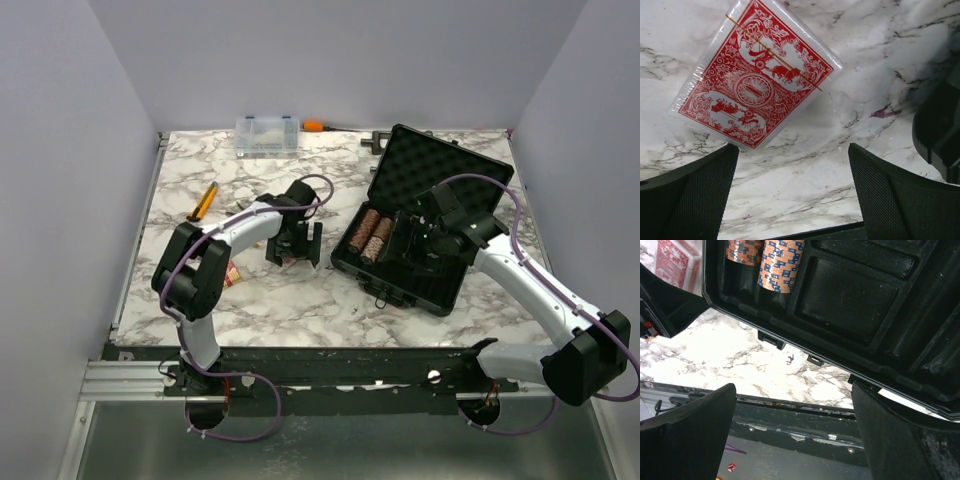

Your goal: Pack up texas hold em set

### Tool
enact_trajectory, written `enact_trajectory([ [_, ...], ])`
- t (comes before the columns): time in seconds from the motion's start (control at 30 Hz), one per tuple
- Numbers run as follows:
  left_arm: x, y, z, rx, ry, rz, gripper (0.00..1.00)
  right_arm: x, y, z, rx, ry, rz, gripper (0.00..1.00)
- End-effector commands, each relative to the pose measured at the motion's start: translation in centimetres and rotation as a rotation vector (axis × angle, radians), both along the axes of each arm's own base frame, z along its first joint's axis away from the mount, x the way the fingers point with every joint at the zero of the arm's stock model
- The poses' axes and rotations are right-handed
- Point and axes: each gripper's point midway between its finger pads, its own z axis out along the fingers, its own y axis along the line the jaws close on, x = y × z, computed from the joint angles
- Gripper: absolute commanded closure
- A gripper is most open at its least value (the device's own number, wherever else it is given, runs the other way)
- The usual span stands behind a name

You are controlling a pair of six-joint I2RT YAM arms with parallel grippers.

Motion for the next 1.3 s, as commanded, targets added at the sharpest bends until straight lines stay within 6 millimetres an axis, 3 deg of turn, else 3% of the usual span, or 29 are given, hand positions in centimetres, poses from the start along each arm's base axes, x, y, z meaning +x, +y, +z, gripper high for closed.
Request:
enact_trajectory([
  [0.0,0.4,1.1,4.1,0.027,-0.117,-0.015,0.08,0.0,0.0,0.4,0.005,-0.006,0.011,0.0],
  [0.13,0.5,6.4,6.7,0.116,-0.164,0.194,0.03,-0.1,-0.2,0.2,0.002,-0.011,0.009,0.0],
  [0.27,-0.4,11.3,5.6,0.108,-0.102,0.438,0.02,-0.4,0.1,-0.3,0.021,0.006,0.011,0.0],
  [0.37,-0.9,13.9,4.4,0.118,-0.058,0.543,0.01,-0.4,0.5,-0.3,0.041,0.01,0.017,0.0],
  [0.63,-1.2,17.9,1.7,0.13,0.052,0.681,0.03,-0.7,0.3,-0.1,0.035,0.011,0.02,0.0],
  [0.97,-1.4,19.6,-0.8,0.141,0.162,0.671,0.02,-1.6,-0.4,-0.2,0.035,0.002,-0.003,0.0],
  [1.1,-1.2,18.6,-1.8,0.09,0.193,0.639,0.21,-1.7,-0.5,-0.3,0.037,0.003,-0.003,0.0],
  [1.27,-0.8,17.7,-2.0,0.036,0.184,0.613,0.68,-1.6,-0.4,-0.1,0.039,-0.001,-0.001,0.0],
])
